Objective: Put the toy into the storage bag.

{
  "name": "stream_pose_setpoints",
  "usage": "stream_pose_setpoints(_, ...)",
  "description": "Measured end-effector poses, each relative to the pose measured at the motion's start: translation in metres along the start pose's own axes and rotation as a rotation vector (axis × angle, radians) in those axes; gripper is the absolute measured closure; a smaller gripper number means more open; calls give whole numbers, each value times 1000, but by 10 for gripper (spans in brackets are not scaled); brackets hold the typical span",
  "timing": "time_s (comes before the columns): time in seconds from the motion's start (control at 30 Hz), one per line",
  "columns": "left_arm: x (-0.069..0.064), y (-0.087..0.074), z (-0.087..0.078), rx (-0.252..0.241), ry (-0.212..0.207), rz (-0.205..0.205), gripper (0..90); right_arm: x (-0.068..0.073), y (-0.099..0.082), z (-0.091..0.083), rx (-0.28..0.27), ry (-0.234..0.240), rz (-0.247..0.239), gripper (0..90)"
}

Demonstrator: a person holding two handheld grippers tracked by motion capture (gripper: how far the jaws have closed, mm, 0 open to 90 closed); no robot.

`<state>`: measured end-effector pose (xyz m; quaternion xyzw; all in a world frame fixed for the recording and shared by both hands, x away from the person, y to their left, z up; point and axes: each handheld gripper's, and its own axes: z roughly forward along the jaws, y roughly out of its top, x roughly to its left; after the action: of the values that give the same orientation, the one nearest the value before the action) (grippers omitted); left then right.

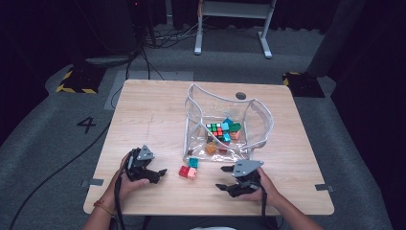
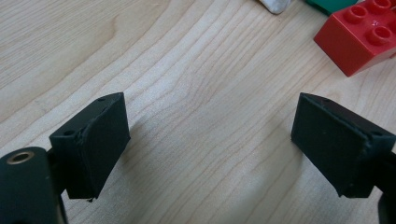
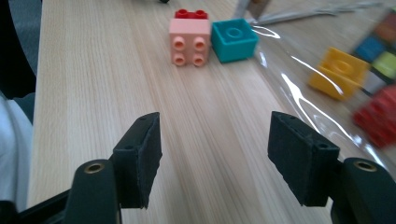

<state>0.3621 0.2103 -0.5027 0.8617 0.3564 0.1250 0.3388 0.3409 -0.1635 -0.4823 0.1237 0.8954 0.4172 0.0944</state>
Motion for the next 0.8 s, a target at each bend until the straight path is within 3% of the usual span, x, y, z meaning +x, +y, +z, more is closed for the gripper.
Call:
stream_pose_setpoints(0.03, 0, 0, 0, 0, 1, 1, 116, 2, 6, 12, -7, 9, -12, 352)
stream_pose_setpoints(0.07, 0, 0, 0, 0, 1, 1, 116, 5, 9, 15, 18, 9, 10, 352)
stream_pose_setpoints(0.1, 0, 0, 0, 0, 0, 0, 116, 4, 11, 20, 14, 21, -24, 352)
stream_pose_setpoints(0.23, 0, 0, 0, 0, -1, -1, 116, 10, 26, 42, 22, 29, -39, 353)
stream_pose_setpoints(0.3, 0, 0, 0, 0, 0, 0, 116, 9, 31, 50, 15, 26, -75, 356)
stream_pose_setpoints(0.37, 0, 0, 0, 2, 0, 2, 116, 9, 36, 58, 5, 36, -48, 357)
stream_pose_setpoints(0.47, 0, 0, 0, 2, -1, 1, 116, 7, 41, 64, 7, 30, -61, 358)
stream_pose_setpoints(0.57, 0, 0, 0, 1, -1, 0, 116, 9, 44, 69, 17, 33, -19, 360)
stream_pose_setpoints(0.8, 0, 0, 0, 0, 0, 0, 116, 9, 45, 76, 12, 51, -38, 373)
